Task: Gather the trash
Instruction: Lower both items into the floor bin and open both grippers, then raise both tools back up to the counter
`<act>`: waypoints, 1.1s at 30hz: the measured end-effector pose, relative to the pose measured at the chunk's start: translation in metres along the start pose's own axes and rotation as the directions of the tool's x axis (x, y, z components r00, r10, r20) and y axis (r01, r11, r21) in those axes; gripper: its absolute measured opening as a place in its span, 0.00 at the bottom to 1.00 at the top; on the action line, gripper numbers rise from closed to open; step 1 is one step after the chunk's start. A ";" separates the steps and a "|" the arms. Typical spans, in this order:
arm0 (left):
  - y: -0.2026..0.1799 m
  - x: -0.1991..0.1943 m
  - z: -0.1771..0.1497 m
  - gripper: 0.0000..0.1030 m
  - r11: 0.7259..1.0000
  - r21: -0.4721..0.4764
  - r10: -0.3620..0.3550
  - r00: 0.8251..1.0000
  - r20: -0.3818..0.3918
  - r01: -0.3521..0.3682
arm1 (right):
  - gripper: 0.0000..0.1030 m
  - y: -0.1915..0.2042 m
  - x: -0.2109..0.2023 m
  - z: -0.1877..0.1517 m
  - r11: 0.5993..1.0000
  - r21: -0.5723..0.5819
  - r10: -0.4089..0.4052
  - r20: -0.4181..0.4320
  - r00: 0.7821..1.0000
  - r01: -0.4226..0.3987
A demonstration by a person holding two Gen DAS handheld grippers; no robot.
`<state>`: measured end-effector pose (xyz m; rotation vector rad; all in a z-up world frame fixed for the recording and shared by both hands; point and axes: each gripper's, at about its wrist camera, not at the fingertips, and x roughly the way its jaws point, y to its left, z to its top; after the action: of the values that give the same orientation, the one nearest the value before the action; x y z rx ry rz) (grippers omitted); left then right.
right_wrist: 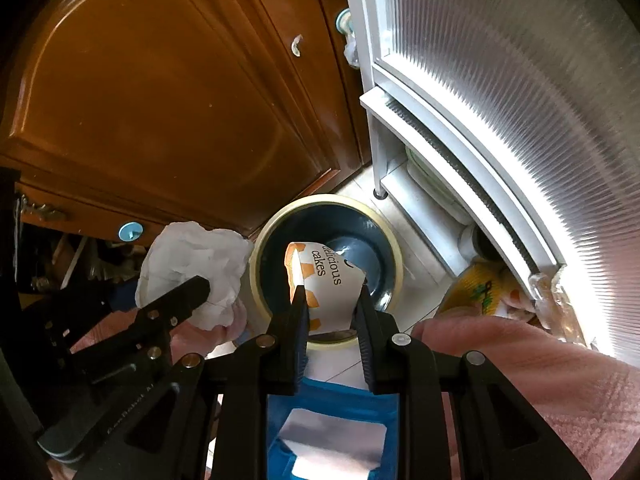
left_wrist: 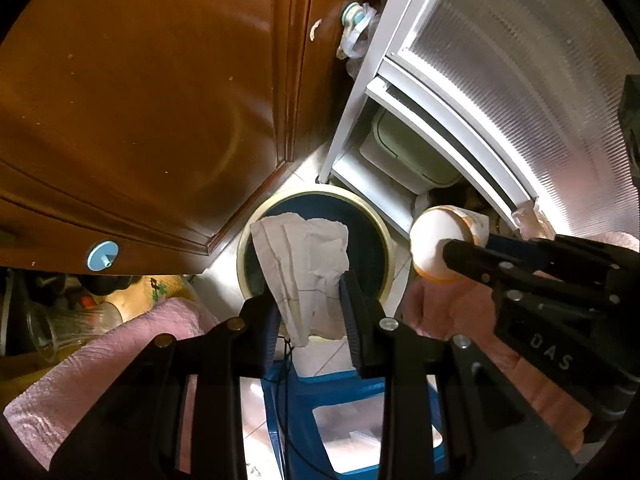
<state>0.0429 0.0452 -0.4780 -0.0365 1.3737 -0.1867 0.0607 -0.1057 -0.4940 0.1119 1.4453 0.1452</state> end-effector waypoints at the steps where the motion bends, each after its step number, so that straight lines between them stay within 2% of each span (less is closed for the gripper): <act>1: 0.000 0.000 -0.001 0.26 1.000 0.003 -0.003 1.000 -0.004 0.003 | 0.21 0.001 0.002 0.001 1.000 0.001 0.001 -0.003 1.000 -0.001; 6: -0.003 0.004 0.001 0.30 1.000 0.009 -0.004 1.000 -0.013 0.004 | 0.24 0.004 0.006 0.002 1.000 -0.004 -0.003 -0.012 1.000 0.003; 7: -0.003 0.004 0.001 0.31 1.000 0.006 -0.002 1.000 -0.013 0.002 | 0.26 0.005 0.006 0.002 1.000 -0.003 -0.002 -0.011 1.000 0.002; 8: -0.002 0.004 0.002 0.34 1.000 0.004 0.001 1.000 -0.014 -0.001 | 0.34 0.005 0.006 0.003 1.000 -0.001 0.001 -0.011 1.000 -0.001; 9: -0.001 0.005 0.002 0.36 1.000 -0.005 0.005 1.000 -0.018 -0.005 | 0.38 0.005 0.005 0.003 1.000 0.003 -0.001 -0.006 1.000 0.002; 12: 0.005 0.007 0.003 0.44 1.000 -0.030 0.000 0.999 -0.038 -0.001 | 0.40 0.002 0.000 0.002 1.000 0.017 -0.002 0.010 1.000 0.002; 14: 0.008 0.008 0.004 0.56 0.999 -0.042 0.020 0.999 -0.041 -0.022 | 0.40 0.000 0.000 0.002 1.000 0.027 0.001 0.009 1.000 -0.001; 17: 0.013 0.007 0.004 0.66 0.998 -0.055 0.034 0.999 -0.040 -0.037 | 0.40 -0.003 0.000 0.003 0.999 0.045 0.005 0.008 1.000 -0.005; 22: 0.018 0.004 0.004 0.80 0.997 -0.075 0.032 0.999 -0.028 -0.034 | 0.40 -0.007 -0.001 0.003 0.997 0.073 0.004 0.011 1.000 -0.005; 33: 0.015 0.001 0.005 0.85 0.997 -0.059 0.042 0.999 -0.007 -0.042 | 0.40 -0.013 -0.003 0.001 0.996 0.091 -0.005 0.012 1.000 0.004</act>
<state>0.0493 0.0597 -0.4798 -0.0560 1.3848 -0.1112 0.0616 -0.1189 -0.4928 0.1834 1.4401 0.0754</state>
